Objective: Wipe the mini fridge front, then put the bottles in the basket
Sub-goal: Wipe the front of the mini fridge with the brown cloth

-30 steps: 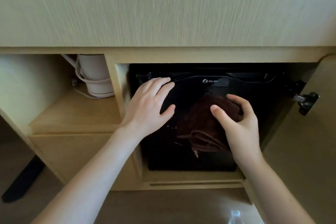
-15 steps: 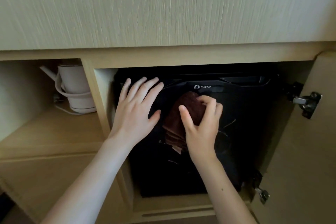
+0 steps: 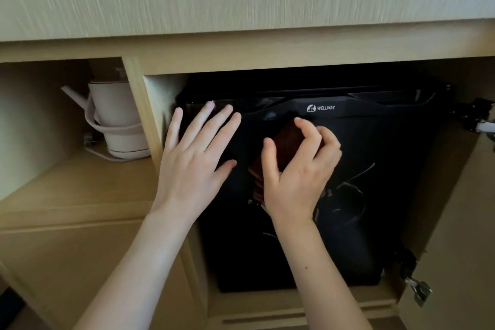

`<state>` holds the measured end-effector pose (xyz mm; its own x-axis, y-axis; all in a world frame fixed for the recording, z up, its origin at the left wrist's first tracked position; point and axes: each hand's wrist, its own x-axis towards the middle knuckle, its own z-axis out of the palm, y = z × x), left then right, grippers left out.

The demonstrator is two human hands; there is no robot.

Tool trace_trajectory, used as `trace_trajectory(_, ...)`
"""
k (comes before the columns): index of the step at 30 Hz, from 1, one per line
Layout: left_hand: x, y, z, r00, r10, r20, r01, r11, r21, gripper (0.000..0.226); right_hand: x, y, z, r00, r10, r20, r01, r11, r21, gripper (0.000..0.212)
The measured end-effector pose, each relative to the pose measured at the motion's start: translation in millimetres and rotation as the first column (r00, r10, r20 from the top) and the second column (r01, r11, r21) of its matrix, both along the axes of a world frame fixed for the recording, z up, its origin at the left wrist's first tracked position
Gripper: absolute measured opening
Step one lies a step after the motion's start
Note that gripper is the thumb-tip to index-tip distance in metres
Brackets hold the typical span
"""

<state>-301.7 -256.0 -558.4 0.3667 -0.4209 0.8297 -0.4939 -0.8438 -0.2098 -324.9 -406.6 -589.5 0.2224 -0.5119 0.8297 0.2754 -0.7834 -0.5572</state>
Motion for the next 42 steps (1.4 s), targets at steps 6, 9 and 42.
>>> trace_trajectory(6,-1.3,8.0,-10.8,0.999,0.021,-0.037,-0.02,0.999,0.045,0.086,13.9,0.7,-15.3,0.993,0.034,0.11,-0.022,0.994,-0.105,0.05)
trace_trajectory(9,-2.9,5.0,-12.0,0.998,0.022,-0.057,-0.021,1.0,0.017,0.087,9.9,-12.9,-25.0,0.991,0.086,0.103,-0.069,0.985,-0.161,0.052)
trace_trajectory(42,0.9,-6.9,-30.8,0.976,-0.114,-0.187,0.08,0.981,-0.178,0.094,5.8,-34.2,-90.1,0.97,0.231,-0.072,-0.239,0.867,-0.437,0.049)
